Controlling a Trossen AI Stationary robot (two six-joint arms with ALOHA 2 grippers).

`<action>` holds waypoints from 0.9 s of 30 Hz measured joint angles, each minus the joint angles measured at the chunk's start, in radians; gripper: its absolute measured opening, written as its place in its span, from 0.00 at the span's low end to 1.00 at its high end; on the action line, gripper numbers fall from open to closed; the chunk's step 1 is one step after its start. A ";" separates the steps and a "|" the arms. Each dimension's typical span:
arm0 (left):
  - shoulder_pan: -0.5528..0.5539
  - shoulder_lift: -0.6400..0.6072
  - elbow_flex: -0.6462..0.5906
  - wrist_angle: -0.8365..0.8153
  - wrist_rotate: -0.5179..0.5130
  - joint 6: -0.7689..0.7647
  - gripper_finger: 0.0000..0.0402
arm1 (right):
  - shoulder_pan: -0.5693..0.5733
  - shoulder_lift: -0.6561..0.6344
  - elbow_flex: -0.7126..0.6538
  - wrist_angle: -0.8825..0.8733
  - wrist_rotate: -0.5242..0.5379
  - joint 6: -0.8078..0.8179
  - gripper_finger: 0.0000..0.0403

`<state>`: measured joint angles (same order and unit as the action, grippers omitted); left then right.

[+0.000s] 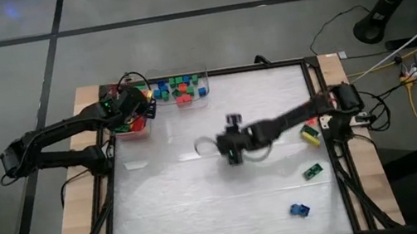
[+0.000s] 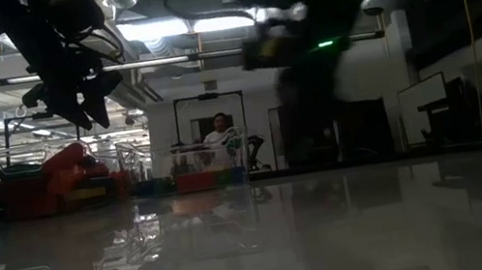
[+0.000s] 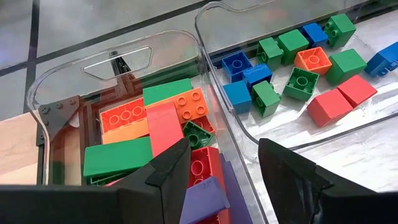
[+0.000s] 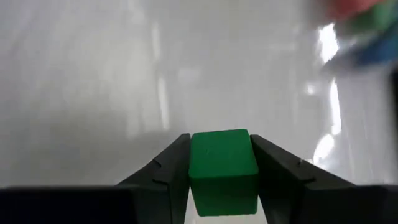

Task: Sort blocks by size
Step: Put the small green block into the right transparent bin, then put the large yellow block into the left transparent bin

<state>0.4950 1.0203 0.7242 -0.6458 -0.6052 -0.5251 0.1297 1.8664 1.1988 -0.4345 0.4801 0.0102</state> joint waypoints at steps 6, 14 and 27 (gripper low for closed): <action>0.000 0.000 0.000 0.000 0.000 0.000 0.44 | -0.215 0.000 0.000 0.480 -0.001 -0.228 0.34; 0.000 0.000 0.000 0.000 0.000 0.000 0.44 | -0.455 0.000 0.000 0.852 -0.221 -0.195 0.38; 0.000 0.000 0.000 0.000 0.000 0.000 0.44 | -0.536 0.000 0.000 0.851 -0.272 -0.040 0.52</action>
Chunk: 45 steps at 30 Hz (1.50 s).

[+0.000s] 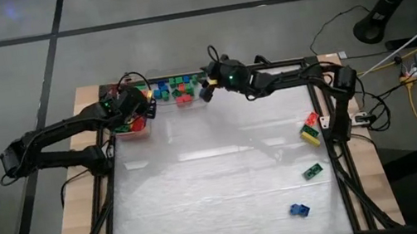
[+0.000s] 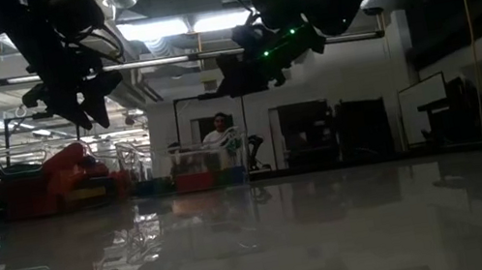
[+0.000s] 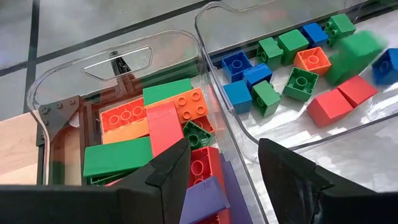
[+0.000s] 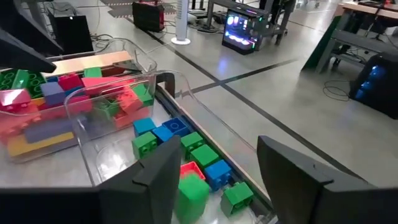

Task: Sort blocks by size
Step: Put the large yellow block into the left transparent bin

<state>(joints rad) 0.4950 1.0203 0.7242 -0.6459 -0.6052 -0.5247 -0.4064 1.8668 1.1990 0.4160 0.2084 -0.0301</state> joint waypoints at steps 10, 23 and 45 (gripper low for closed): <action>-0.042 -0.042 0.000 -0.056 0.002 0.023 0.44 | 0.014 -0.199 0.001 -0.378 -0.020 0.015 0.56; -0.373 -0.079 0.000 0.112 0.021 -0.051 0.44 | 0.050 -0.560 0.001 -1.433 -0.149 0.419 0.50; -0.669 0.144 0.000 0.267 0.021 -0.099 0.44 | 0.525 -0.560 -0.323 -1.771 -0.166 1.157 0.49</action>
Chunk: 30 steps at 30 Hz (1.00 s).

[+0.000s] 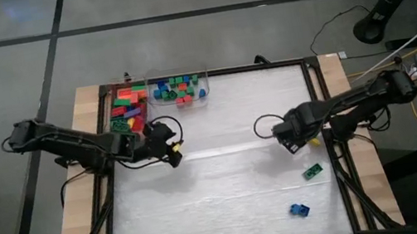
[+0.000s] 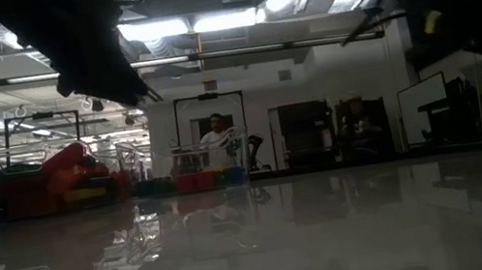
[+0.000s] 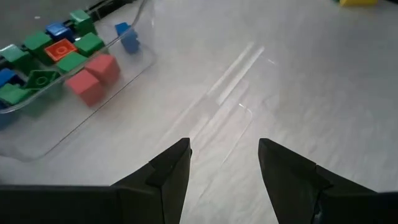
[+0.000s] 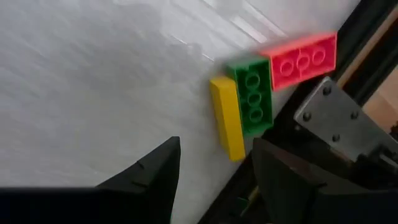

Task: Sort blocks by size
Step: Put the large yellow block into the left transparent bin

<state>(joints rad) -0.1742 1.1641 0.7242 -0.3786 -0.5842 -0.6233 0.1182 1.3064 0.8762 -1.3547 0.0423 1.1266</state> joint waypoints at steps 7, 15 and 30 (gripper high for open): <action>-0.003 0.057 0.000 0.113 -0.001 0.017 0.44 | 0.068 0.000 -0.072 0.034 -0.014 0.080 0.49; -0.003 0.071 0.000 0.159 -0.001 0.026 0.44 | 0.081 0.000 -0.151 0.151 -0.062 0.108 0.49; -0.003 0.071 0.000 0.159 0.000 0.028 0.44 | 0.078 0.007 -0.171 0.149 0.010 0.226 0.49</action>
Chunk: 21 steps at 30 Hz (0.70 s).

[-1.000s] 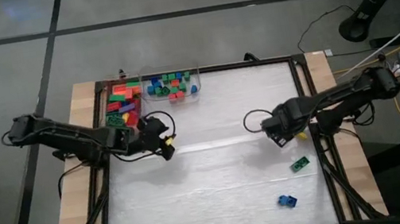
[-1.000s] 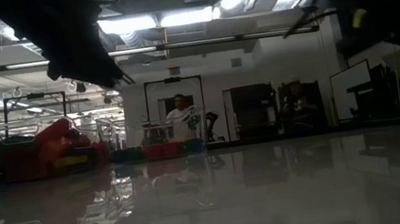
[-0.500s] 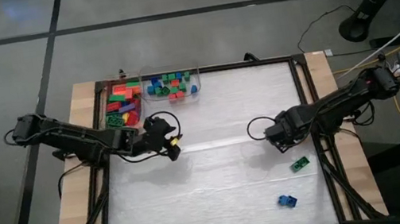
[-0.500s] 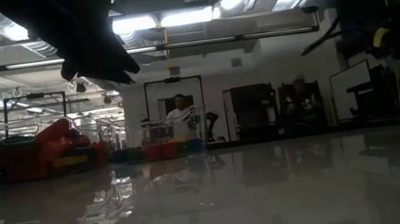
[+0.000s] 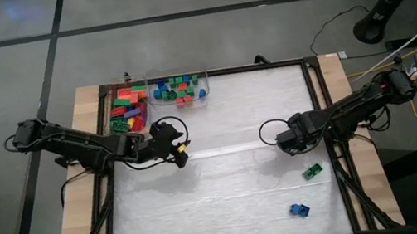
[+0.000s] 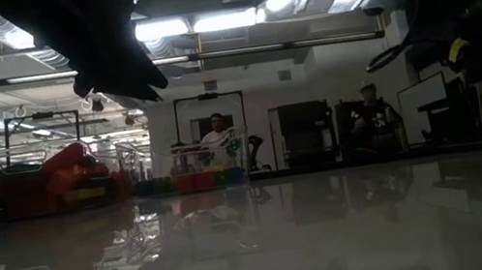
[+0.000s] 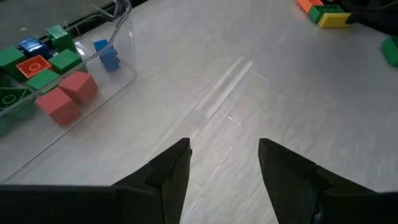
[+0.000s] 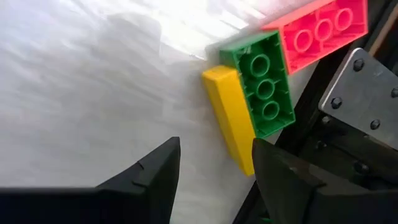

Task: Sort blocks by size
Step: Put the large yellow block into the left transparent bin

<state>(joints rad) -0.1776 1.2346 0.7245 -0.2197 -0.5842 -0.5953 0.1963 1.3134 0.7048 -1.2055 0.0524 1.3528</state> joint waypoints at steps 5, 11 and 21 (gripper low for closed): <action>0.000 0.000 0.000 0.000 0.000 0.000 0.44 | 0.000 0.042 0.000 0.003 0.010 0.008 0.49; 0.000 0.000 0.000 0.000 0.000 0.000 0.44 | 0.000 0.136 0.000 0.002 0.024 0.008 0.49; 0.000 0.000 0.000 -0.001 0.000 0.000 0.44 | 0.000 0.229 0.001 0.014 0.013 -0.022 0.49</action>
<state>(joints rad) -0.1776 1.2346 0.7242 -0.2203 -0.5838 -0.5949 0.1959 1.5419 0.7055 -1.1911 0.0650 1.3310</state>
